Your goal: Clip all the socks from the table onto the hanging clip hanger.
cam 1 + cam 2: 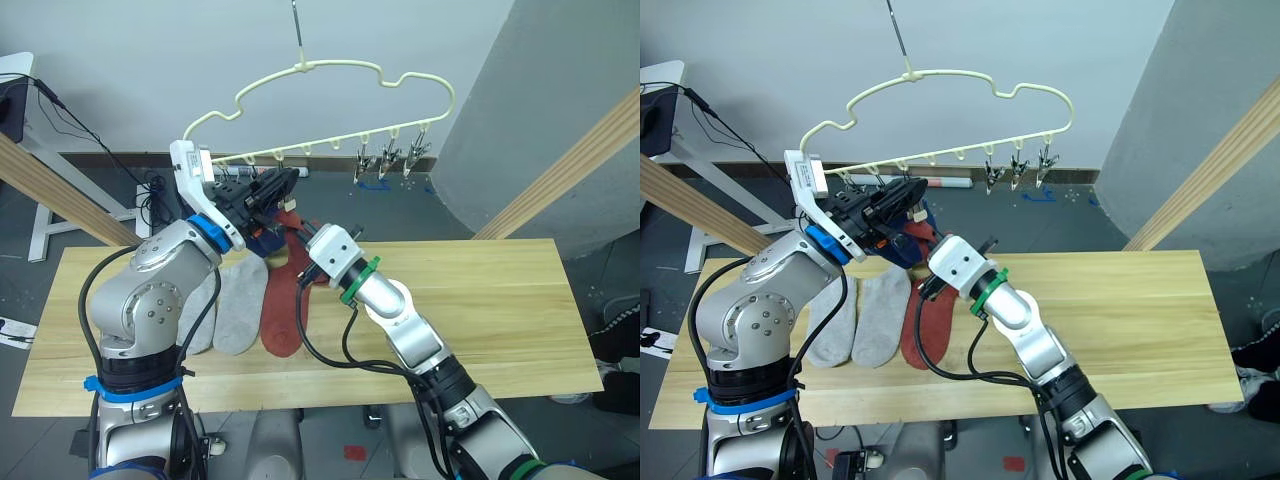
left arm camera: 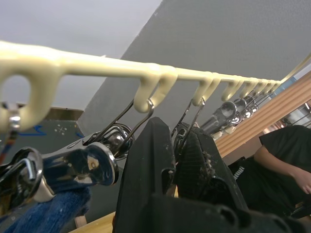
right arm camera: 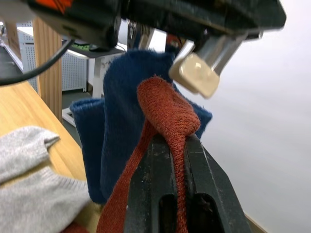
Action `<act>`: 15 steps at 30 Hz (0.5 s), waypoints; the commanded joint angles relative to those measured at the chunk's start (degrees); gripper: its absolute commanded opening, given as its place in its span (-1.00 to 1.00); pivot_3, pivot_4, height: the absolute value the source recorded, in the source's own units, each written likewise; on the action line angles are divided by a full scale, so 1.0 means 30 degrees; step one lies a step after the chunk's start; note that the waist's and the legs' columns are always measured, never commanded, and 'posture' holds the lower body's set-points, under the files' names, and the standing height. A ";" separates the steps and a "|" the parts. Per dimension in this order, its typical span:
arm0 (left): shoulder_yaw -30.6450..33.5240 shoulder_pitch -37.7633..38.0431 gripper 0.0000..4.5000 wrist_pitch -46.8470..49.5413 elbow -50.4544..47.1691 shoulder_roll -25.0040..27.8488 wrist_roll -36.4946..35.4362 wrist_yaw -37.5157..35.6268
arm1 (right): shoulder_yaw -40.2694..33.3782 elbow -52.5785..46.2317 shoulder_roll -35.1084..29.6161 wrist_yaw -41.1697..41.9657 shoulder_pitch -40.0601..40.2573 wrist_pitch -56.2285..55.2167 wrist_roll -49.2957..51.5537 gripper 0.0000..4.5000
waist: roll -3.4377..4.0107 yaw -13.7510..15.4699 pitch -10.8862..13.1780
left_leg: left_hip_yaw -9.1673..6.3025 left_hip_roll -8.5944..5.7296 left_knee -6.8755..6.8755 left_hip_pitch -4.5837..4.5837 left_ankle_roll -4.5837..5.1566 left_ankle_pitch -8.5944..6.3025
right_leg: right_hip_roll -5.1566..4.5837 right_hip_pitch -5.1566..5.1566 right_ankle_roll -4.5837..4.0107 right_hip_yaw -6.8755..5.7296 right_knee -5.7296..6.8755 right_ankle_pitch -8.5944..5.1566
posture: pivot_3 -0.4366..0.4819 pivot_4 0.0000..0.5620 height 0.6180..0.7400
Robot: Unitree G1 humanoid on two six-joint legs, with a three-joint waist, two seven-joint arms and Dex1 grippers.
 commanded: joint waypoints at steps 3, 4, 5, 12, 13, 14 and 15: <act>0.0128 0.0176 -0.90 -0.0039 -0.0930 0.0147 -0.0508 -0.0096 | -0.0315 -0.0178 0.0618 -0.0377 -0.0379 -0.0585 0.0166 -1.00 | -0.0001 0.0001 -0.0001 | -0.0002 0.0000 0.0000 0.0000 0.0000 0.0000 | 0.0000 0.0000 -0.0001 -0.0002 0.0003 0.0000 | -0.10 0.35 0.36; 0.0130 0.0178 -0.90 -0.0018 -0.0940 0.0147 -0.0531 -0.0093 | -0.0368 -0.0086 0.0662 -0.0427 -0.0443 -0.0589 0.0172 -1.00 | -0.0002 0.0002 -0.0001 | -0.0002 -0.0001 0.0000 0.0000 0.0000 0.0000 | 0.0000 0.0000 -0.0001 -0.0003 0.0003 0.0000 | -0.10 0.35 0.36; 0.0138 0.0180 -0.90 0.0001 -0.0947 0.0153 -0.0550 -0.0090 | -0.0430 0.0010 0.0707 -0.0486 -0.0509 -0.0581 0.0187 -1.00 | -0.0002 0.0002 -0.0001 | -0.0002 -0.0001 0.0001 0.0000 0.0000 0.0000 | 0.0000 0.0000 -0.0001 -0.0003 0.0005 0.0000 | -0.10 0.35 0.36; 0.0234 0.0375 -0.90 0.0148 -0.1088 0.0427 -0.0771 -0.0106 | -0.0896 0.0420 0.0951 -0.0690 -0.0911 -0.0686 0.0357 -1.00 | -0.0002 0.0002 -0.0002 | -0.0009 -0.0001 0.0014 0.0001 -0.0002 0.0001 | -0.0001 -0.0003 -0.0003 -0.0004 0.0046 0.0001 | -0.09 0.33 0.36; 0.0235 0.0417 -0.90 0.0149 -0.1111 0.0480 -0.0777 -0.0124 | -0.0934 0.0434 0.0960 -0.0700 -0.0970 -0.0689 0.0386 -1.00 | -0.0002 0.0002 -0.0002 | -0.0008 0.0000 0.0015 0.0002 -0.0002 0.0002 | -0.0002 -0.0004 -0.0003 -0.0003 0.0049 0.0001 | -0.09 0.33 0.36; 0.0241 0.0454 -0.90 0.0145 -0.1129 0.0522 -0.0787 -0.0129 | -0.0982 0.0442 0.0980 -0.0709 -0.1033 -0.0691 0.0430 -1.00 | -0.0003 0.0002 -0.0002 | -0.0008 -0.0002 0.0017 0.0003 -0.0003 0.0002 | -0.0002 -0.0005 -0.0003 -0.0004 0.0057 0.0001 | -0.09 0.33 0.36; 0.0234 0.0493 -0.90 0.0126 -0.1140 0.0575 -0.0794 -0.0136 | -0.1039 0.0435 0.1007 -0.0705 -0.1110 -0.0686 0.0482 -1.00 | -0.0003 0.0002 -0.0002 | -0.0009 -0.0002 0.0019 0.0005 -0.0004 0.0003 | -0.0002 -0.0006 -0.0002 -0.0003 0.0063 0.0001 | -0.09 0.33 0.36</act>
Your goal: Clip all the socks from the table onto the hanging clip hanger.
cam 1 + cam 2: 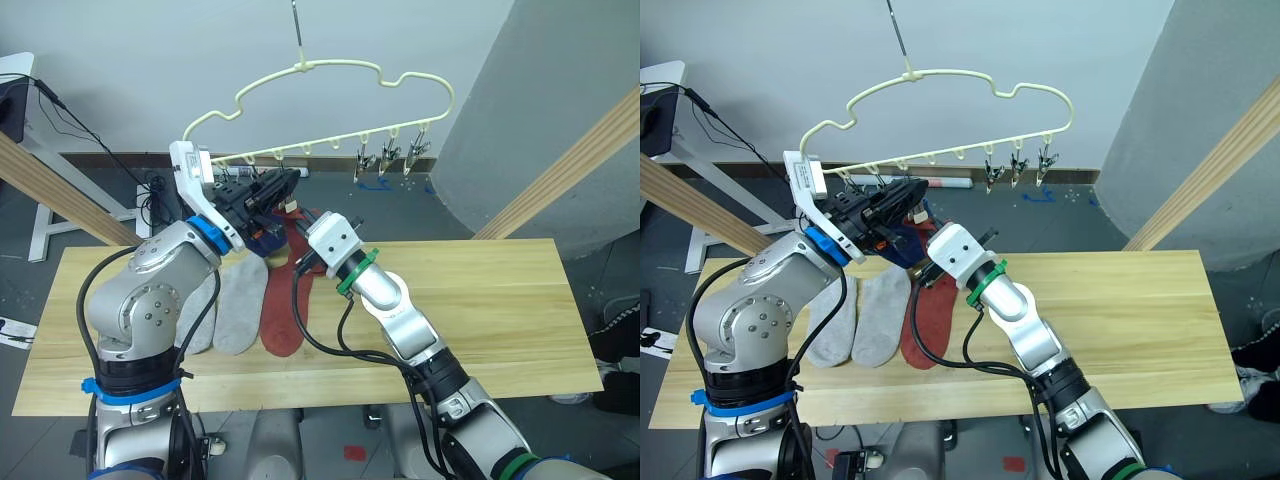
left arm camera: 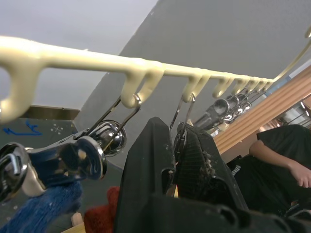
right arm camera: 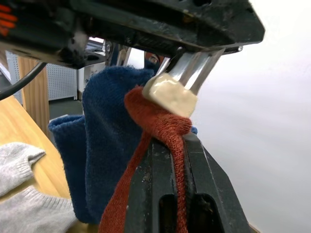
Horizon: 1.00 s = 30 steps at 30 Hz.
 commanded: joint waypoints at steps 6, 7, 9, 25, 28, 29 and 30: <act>0.0069 0.0340 -0.90 -0.0245 -0.0724 0.0288 -0.0276 -0.0087 | -0.0369 -0.0477 0.0521 0.0133 -0.0527 -0.0532 0.0580 -1.00 | -0.0001 0.0001 -0.0001 | -0.0004 -0.0001 0.0008 0.0002 -0.0006 0.0004 | 0.0001 0.0000 0.0000 -0.0003 0.0019 0.0000 | -0.08 0.32 0.36; 0.0054 0.0308 -0.90 -0.0279 -0.0705 0.0256 -0.0273 -0.0061 | -0.0297 -0.0510 0.0524 0.0240 -0.0476 -0.0483 0.0556 -1.00 | -0.0001 0.0001 -0.0001 | -0.0005 -0.0002 0.0008 0.0001 -0.0006 0.0004 | 0.0001 0.0000 -0.0001 -0.0004 0.0020 0.0000 | -0.08 0.32 0.36; 0.0059 0.0254 -0.90 -0.0325 -0.0675 0.0173 -0.0295 0.0013 | -0.0203 -0.0569 0.0560 0.0454 -0.0387 -0.0391 0.0587 -1.00 | -0.0001 0.0000 -0.0001 | -0.0004 -0.0003 0.0008 0.0002 -0.0007 0.0004 | 0.0001 0.0000 -0.0001 -0.0003 0.0021 0.0000 | -0.08 0.32 0.36; -0.0101 0.0571 -0.58 -0.0085 -0.0861 0.0053 -0.0679 0.0163 | -0.0140 -0.1150 0.1643 0.1346 -0.0934 0.0497 0.1686 -1.00 | -0.0001 0.0002 -0.0001 | -0.0009 -0.0002 0.0013 0.0002 -0.0007 0.0004 | 0.0001 -0.0001 -0.0002 -0.0006 0.0031 0.0001 | -0.08 0.34 0.36; -0.0249 0.0865 -0.21 -0.0250 -0.1018 0.0322 -0.0502 -0.0197 | -0.0167 -0.1250 0.1695 0.1433 -0.0927 0.0556 0.1755 -1.00 | -0.0001 -0.0013 -0.0001 | -0.0009 -0.0002 0.0013 0.0003 -0.0006 0.0004 | 0.0002 -0.0002 -0.0002 -0.0005 0.0034 0.0001 | -0.08 0.34 0.36; -0.0291 0.0993 -0.07 -0.0325 -0.1051 0.0422 -0.0428 -0.0355 | -0.0181 -0.1281 0.1707 0.1457 -0.0921 0.0578 0.1774 -1.00 | -0.0003 -0.0008 -0.0002 | -0.0007 -0.0001 0.0013 0.0005 -0.0007 0.0004 | 0.0002 -0.0003 -0.0001 -0.0002 0.0035 0.0001 | -0.08 0.34 0.36; -0.0314 0.1092 0.06 -0.0406 -0.1069 0.0498 -0.0347 -0.0483 | -0.0188 -0.1305 0.1712 0.1474 -0.0918 0.0599 0.1792 -1.00 | -0.0005 0.0008 -0.0002 | -0.0010 0.0000 0.0012 0.0005 -0.0007 0.0004 | 0.0002 -0.0003 -0.0001 -0.0006 0.0037 0.0000 | -0.08 0.34 0.36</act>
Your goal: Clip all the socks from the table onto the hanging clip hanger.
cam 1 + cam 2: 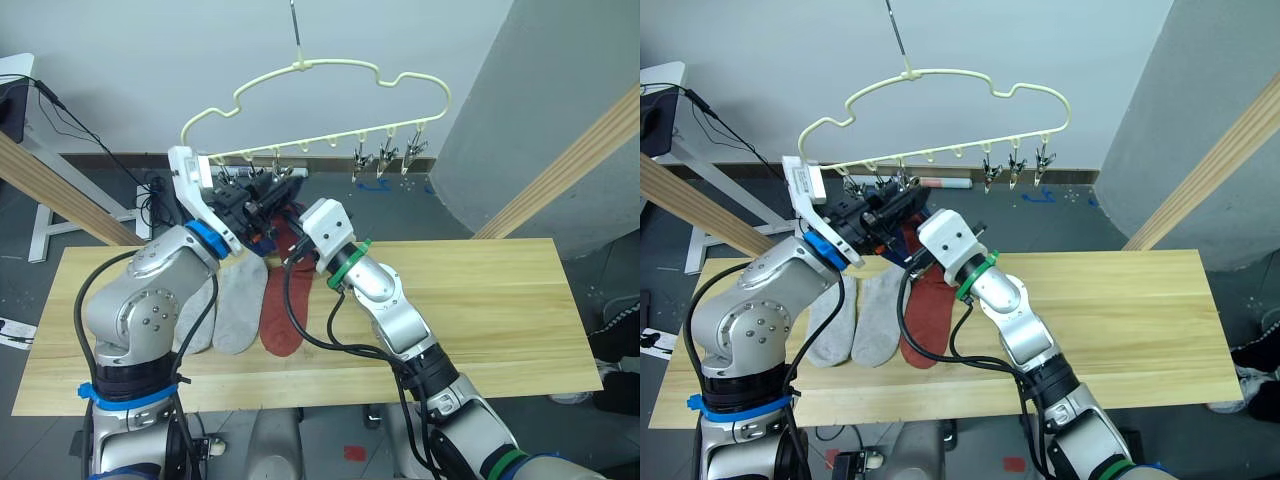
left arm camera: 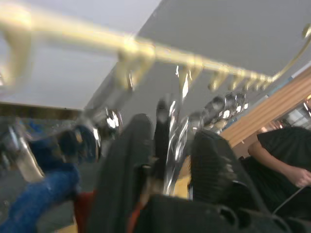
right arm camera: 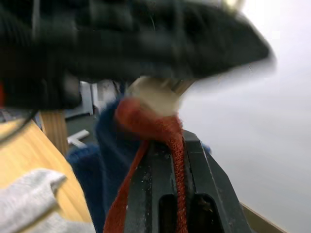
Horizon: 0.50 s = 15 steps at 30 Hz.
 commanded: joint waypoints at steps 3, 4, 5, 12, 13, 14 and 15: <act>-0.0179 0.0704 0.47 -0.0481 -0.1159 0.0769 0.0067 -0.0937 | 0.0162 -0.1346 0.0350 0.0217 -0.0131 -0.0290 0.0349 -1.00 | -0.0002 0.0038 -0.0001 | -0.0006 -0.0001 0.0000 -0.0002 0.0000 0.0000 | 0.0000 -0.0002 -0.0001 -0.0006 0.0003 0.0000 | -0.08 0.35 0.36; -0.0172 0.0826 0.58 -0.0608 -0.1296 0.0917 0.0140 -0.1086 | 0.0164 -0.1377 0.0323 0.0251 -0.0094 -0.0261 0.0339 -1.00 | -0.0002 0.0039 -0.0001 | -0.0004 -0.0003 0.0000 -0.0002 0.0000 0.0000 | -0.0001 -0.0002 -0.0001 -0.0004 0.0002 0.0000 | -0.08 0.35 0.36; -0.0105 0.0962 0.58 -0.0645 -0.1413 0.1062 0.0119 -0.1206 | 0.0164 -0.1386 0.0294 0.0278 -0.0066 -0.0239 0.0323 -1.00 | -0.0001 0.0036 -0.0001 | -0.0001 -0.0004 0.0001 -0.0001 0.0000 0.0000 | 0.0000 -0.0001 0.0000 0.0000 0.0003 0.0000 | -0.08 0.35 0.36; 0.0254 0.2438 0.58 -0.1298 -0.2460 0.2425 0.0293 -0.2286 | 0.0265 -0.1536 -0.0106 0.0448 0.0352 0.0071 0.0120 -1.00 | -0.0001 0.0034 -0.0001 | -0.0004 0.0002 -0.0006 0.0001 -0.0001 0.0000 | -0.0001 -0.0006 0.0000 -0.0001 0.0002 -0.0001 | -0.05 0.35 0.36; 0.0373 0.2639 0.58 -0.1319 -0.2539 0.2586 0.0248 -0.2390 | 0.0289 -0.1566 -0.0167 0.0463 0.0424 0.0146 0.0084 -1.00 | 0.0000 0.0034 0.0000 | -0.0004 0.0004 -0.0007 0.0001 0.0000 0.0000 | -0.0001 -0.0006 0.0001 -0.0001 -0.0001 -0.0001 | -0.05 0.35 0.36; 0.0476 0.2802 0.58 -0.1320 -0.2576 0.2741 0.0221 -0.2435 | 0.0307 -0.1590 -0.0219 0.0487 0.0492 0.0202 0.0059 -1.00 | -0.0001 0.0038 0.0000 | -0.0001 0.0001 -0.0007 0.0002 0.0000 0.0000 | -0.0001 -0.0006 0.0001 0.0002 0.0001 -0.0001 | -0.05 0.35 0.36; 0.0555 0.2952 0.58 -0.1383 -0.2589 0.2917 0.0255 -0.2562 | 0.0314 -0.1610 -0.0268 0.0509 0.0554 0.0230 0.0035 -1.00 | -0.0001 0.0039 0.0000 | -0.0004 0.0002 -0.0006 0.0002 0.0000 0.0000 | 0.0000 -0.0006 0.0001 -0.0002 0.0001 -0.0001 | -0.05 0.35 0.36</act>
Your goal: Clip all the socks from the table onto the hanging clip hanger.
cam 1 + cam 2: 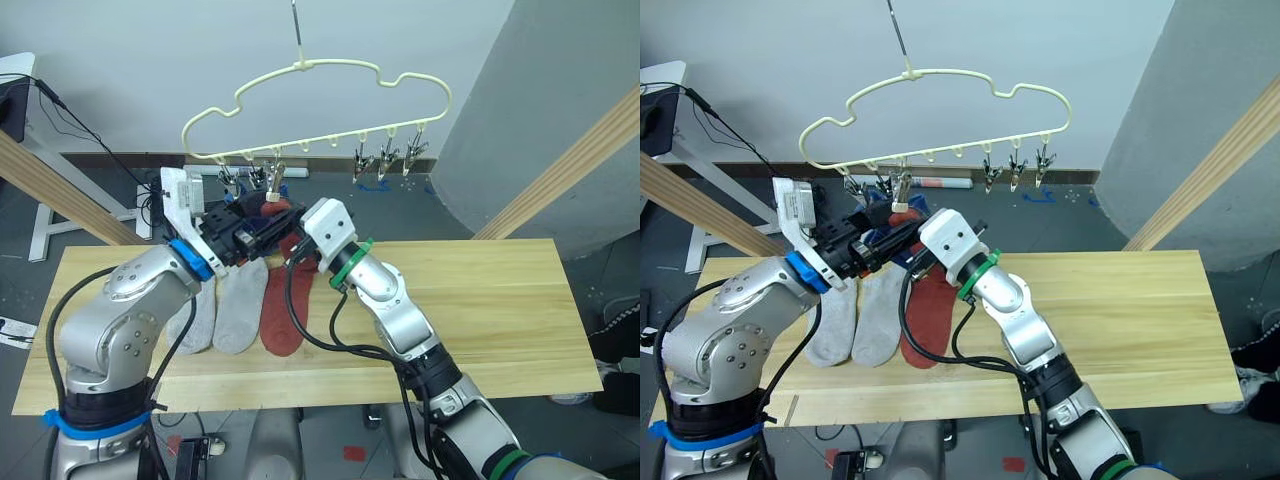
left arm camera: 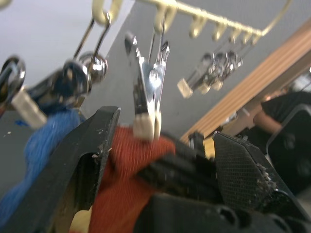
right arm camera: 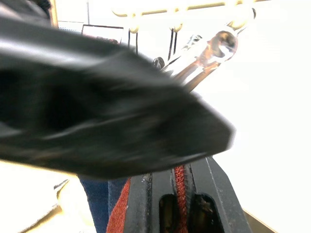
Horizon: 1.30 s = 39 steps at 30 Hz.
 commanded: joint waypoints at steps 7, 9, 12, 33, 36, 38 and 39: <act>0.0469 0.0935 0.58 -0.0800 -0.1029 0.1294 0.0143 -0.1038 | 0.0291 -0.1232 -0.0136 0.0164 0.0310 -0.0029 -0.0040 -1.00 | 0.0000 0.0005 0.0000 | -0.0001 -0.0003 0.0001 0.0001 0.0000 0.0000 | 0.0007 -0.0001 0.0005 0.0000 0.0006 -0.0003 | -0.03 0.37 0.36; 0.0432 0.0932 0.58 -0.0855 -0.1033 0.1311 0.0181 -0.1011 | 0.0260 -0.1209 -0.0139 0.0071 0.0260 -0.0077 -0.0099 -1.00 | 0.0000 0.0005 0.0000 | 0.0002 -0.0003 -0.0001 0.0001 0.0000 0.0000 | 0.0007 -0.0002 0.0006 0.0004 0.0001 -0.0004 | -0.03 0.37 0.36; 0.0348 0.0988 0.58 -0.0994 -0.1068 0.1379 0.0310 -0.1073 | 0.0195 -0.1175 -0.0123 0.0072 0.0243 -0.0215 0.0003 -1.00 | 0.0000 0.0007 0.0000 | 0.0002 -0.0002 -0.0005 0.0000 0.0000 0.0000 | 0.0007 -0.0002 0.0006 0.0005 -0.0003 -0.0004 | -0.03 0.37 0.36; 0.0285 0.2806 0.60 -0.4366 -0.1679 0.3652 0.1548 -0.5738 | -0.1467 -1.2516 -0.5340 0.3157 0.4055 0.9311 0.1241 0.05 | 0.0009 0.0064 0.0006 | 0.0016 -0.0004 -0.0028 -0.0002 -0.0001 0.0000 | 0.0007 -0.0022 0.0090 0.0015 -0.0021 -0.0056 | -0.04 0.41 0.36; -0.0041 0.2393 0.60 -0.5111 -0.1418 0.3525 0.1973 -0.6173 | -0.2704 -1.3915 -0.5133 0.2561 0.3582 1.1578 0.1838 0.05 | 0.0009 0.0016 0.0005 | 0.0014 0.0004 -0.0028 0.0008 -0.0014 0.0008 | 0.0008 -0.0020 0.0095 0.0023 -0.0018 -0.0058 | -0.06 0.39 0.36; -0.0347 0.1968 0.60 -0.5592 -0.1220 0.3411 0.2256 -0.6431 | -0.3562 -1.4387 -0.4798 0.2074 0.2794 1.3138 0.2306 0.05 | 0.0009 -0.0005 0.0005 | 0.0011 0.0011 -0.0030 0.0012 -0.0029 0.0018 | 0.0013 -0.0021 0.0095 0.0022 -0.0013 -0.0058 | -0.08 0.39 0.36; -0.0503 0.1794 0.60 -0.5883 -0.1147 0.3353 0.2433 -0.6573 | -0.3890 -1.4487 -0.4617 0.1794 0.2329 1.3979 0.2428 0.05 | 0.0009 -0.0009 0.0005 | 0.0009 0.0012 -0.0032 0.0012 -0.0033 0.0020 | 0.0021 -0.0024 0.0095 0.0021 -0.0012 -0.0058 | -0.09 0.38 0.36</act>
